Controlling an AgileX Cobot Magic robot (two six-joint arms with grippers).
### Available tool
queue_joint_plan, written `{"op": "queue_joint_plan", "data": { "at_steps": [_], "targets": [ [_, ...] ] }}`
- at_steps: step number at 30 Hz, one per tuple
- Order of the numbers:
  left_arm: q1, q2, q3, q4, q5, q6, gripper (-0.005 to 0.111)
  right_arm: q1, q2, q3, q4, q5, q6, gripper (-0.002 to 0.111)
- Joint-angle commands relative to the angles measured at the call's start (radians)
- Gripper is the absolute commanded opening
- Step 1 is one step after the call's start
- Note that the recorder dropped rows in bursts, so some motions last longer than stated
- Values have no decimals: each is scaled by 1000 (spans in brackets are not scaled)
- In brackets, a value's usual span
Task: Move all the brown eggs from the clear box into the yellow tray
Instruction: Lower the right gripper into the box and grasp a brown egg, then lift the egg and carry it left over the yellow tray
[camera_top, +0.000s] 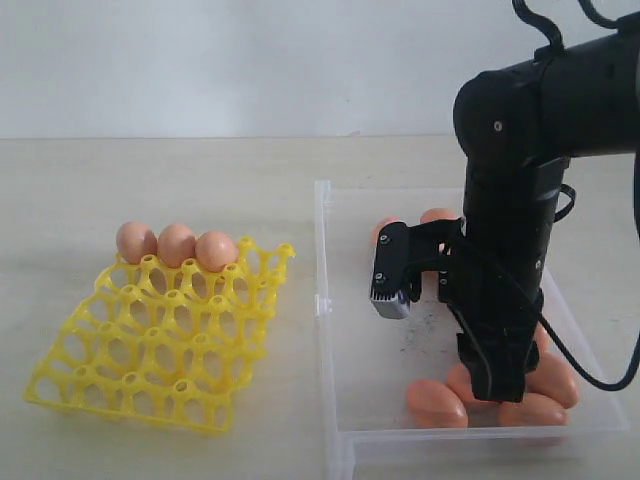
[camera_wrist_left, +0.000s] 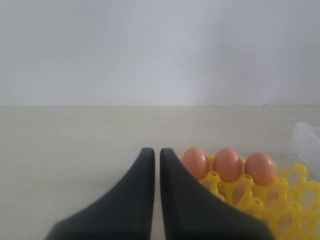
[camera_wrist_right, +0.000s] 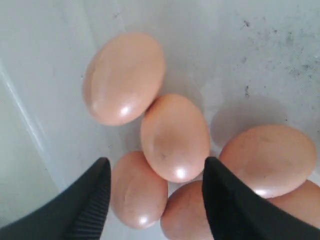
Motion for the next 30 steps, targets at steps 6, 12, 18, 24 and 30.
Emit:
{"op": "queue_joint_plan", "data": {
  "at_steps": [6,12,18,24,30],
  "targets": [
    [-5,3,4,-5,-8,5,4,-3,47,-2,0,-81,5,71],
    [-5,3,4,-5,-8,5,4,-3,103,-2,-24,-97,5,65],
    [-5,3,4,-5,-8,5,4,-3,158,-2,-22,-107,59,50],
    [-5,3,4,-5,-10,5,4,-3,125,-2,-22,-355,316,0],
    [-5,3,4,-5,-8,5,4,-3,55,48,-26,-655,684,0]
  ]
}}
